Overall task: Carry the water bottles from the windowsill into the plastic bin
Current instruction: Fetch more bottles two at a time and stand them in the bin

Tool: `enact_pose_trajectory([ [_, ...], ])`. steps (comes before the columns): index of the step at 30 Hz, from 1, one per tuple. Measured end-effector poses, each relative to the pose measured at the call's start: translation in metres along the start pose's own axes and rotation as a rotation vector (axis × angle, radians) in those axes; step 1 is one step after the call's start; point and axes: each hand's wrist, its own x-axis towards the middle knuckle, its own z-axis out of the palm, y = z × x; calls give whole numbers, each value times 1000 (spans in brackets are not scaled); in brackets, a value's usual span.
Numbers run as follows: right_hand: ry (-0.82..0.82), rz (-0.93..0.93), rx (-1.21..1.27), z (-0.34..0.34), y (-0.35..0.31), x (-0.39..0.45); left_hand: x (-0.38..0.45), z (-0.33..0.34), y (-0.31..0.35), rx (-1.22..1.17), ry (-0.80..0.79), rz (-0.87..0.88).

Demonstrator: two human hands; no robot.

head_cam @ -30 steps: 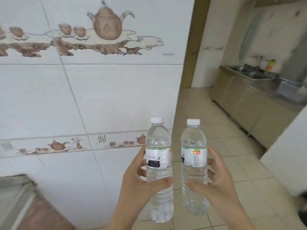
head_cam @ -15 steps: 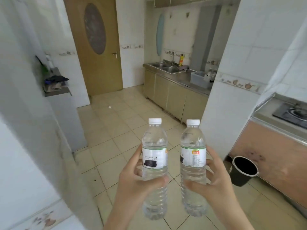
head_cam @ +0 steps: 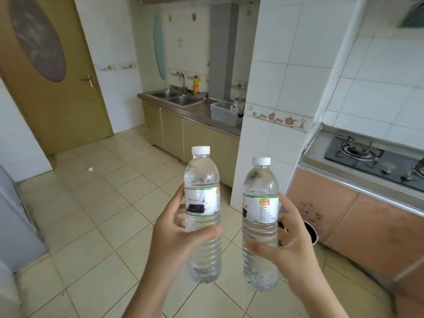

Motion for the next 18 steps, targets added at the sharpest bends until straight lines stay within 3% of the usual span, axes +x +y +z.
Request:
enact_pose_trajectory([
  [8,-93,-10,14,-45,36,158,129,89,-9,-55,41,1],
  [18,-156,-4,20,-37,68,339,296,125,-28,-31,120,-43],
])
